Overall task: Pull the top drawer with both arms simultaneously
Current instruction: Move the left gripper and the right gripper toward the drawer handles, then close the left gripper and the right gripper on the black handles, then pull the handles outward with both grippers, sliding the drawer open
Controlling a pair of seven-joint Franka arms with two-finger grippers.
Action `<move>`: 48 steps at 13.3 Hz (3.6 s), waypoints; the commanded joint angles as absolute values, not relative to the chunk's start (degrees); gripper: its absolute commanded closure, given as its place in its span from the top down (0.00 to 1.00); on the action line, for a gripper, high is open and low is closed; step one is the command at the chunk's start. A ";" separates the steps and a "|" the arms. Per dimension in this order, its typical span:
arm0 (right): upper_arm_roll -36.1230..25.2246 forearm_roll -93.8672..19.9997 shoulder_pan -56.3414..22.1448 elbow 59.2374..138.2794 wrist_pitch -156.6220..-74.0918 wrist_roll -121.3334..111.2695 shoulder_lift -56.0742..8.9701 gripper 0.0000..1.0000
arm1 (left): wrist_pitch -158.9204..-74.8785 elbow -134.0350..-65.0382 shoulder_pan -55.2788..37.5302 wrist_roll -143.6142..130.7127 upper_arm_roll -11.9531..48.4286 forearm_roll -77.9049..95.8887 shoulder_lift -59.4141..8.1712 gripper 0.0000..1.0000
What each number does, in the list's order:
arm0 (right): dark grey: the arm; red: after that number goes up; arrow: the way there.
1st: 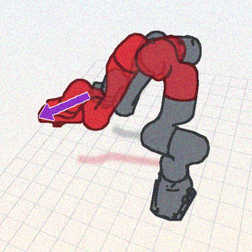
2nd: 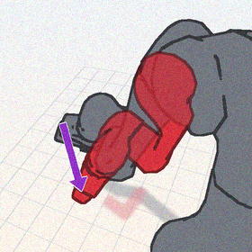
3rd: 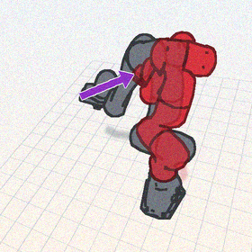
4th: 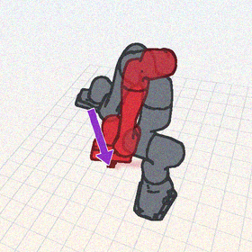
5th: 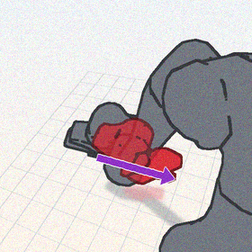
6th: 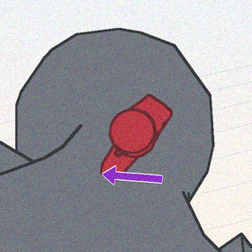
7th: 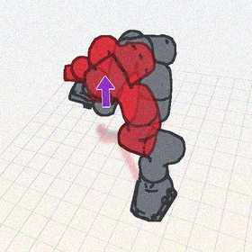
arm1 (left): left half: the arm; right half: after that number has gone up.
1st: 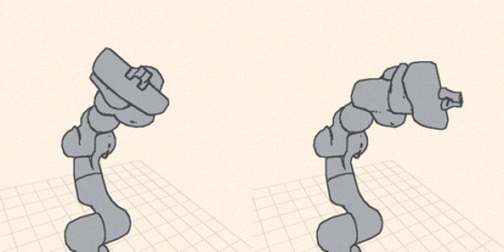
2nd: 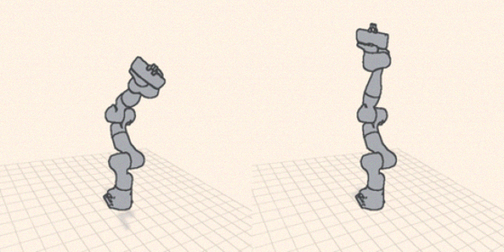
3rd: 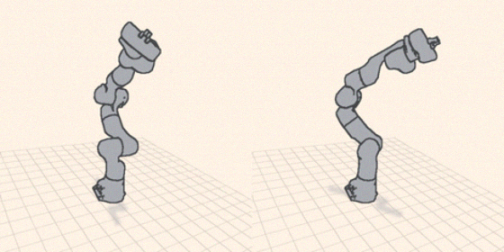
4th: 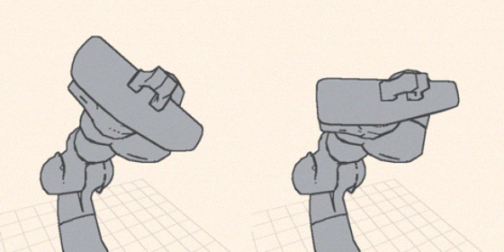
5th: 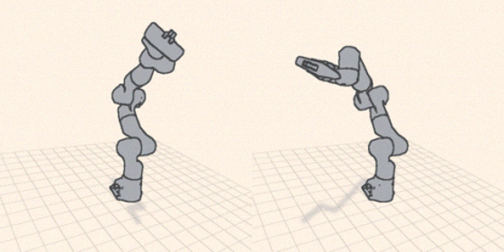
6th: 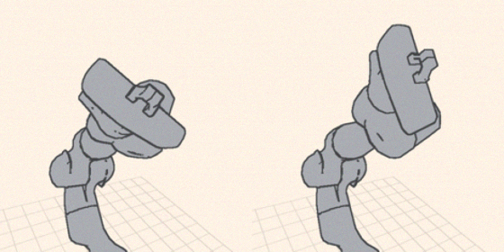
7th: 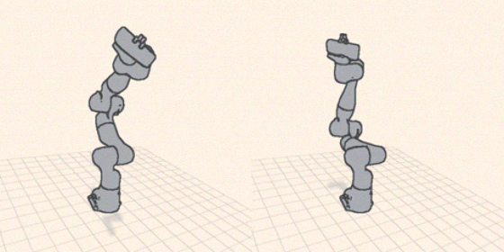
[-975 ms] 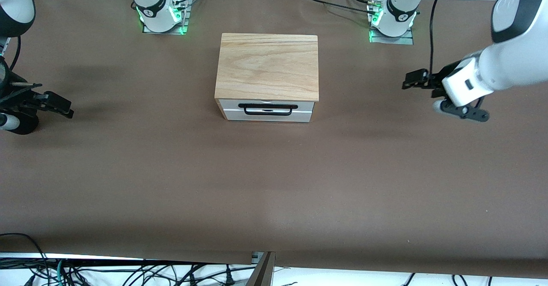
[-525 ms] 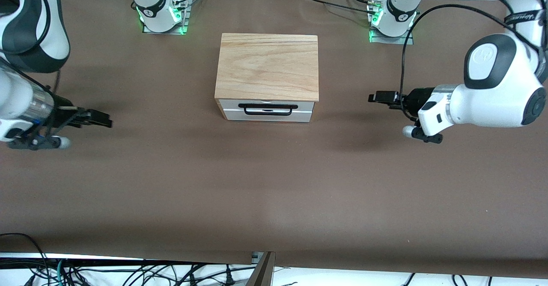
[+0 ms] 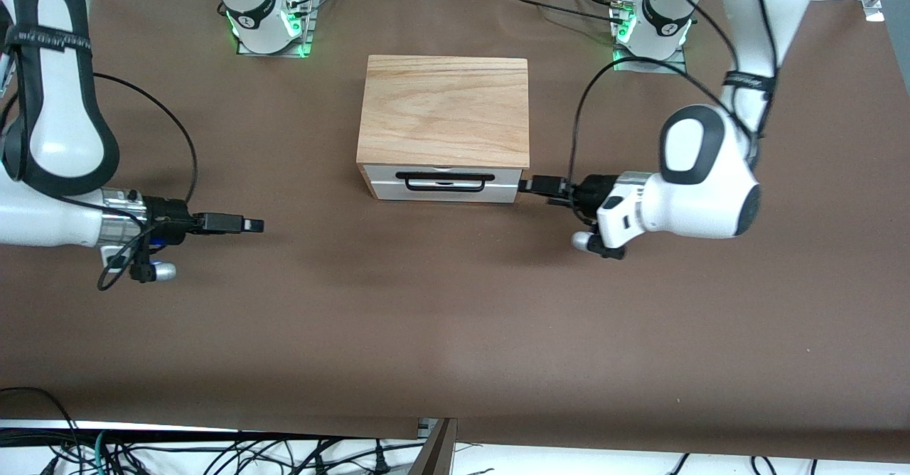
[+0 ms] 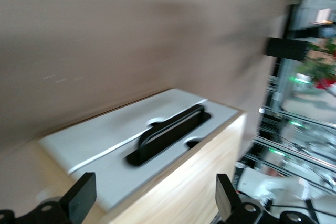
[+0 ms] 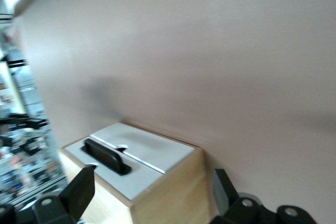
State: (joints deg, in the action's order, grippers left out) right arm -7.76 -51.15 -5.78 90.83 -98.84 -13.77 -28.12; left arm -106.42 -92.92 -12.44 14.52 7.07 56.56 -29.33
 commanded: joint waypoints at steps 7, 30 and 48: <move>-6.42 -77.07 -10.54 101.69 -95.28 -38.49 -32.86 1.00 | -106.61 -98.44 -13.27 46.92 6.77 86.57 -39.73 0.68; 0.18 -93.33 -16.08 103.88 -92.64 -62.22 -42.54 1.00 | -98.26 -102.48 -13.36 55.11 7.21 92.81 -43.15 0.23; -0.09 -94.13 -15.47 107.49 -89.12 -66.45 -42.45 0.45 | -98.44 -102.39 -13.80 55.28 7.21 92.90 -43.95 0.00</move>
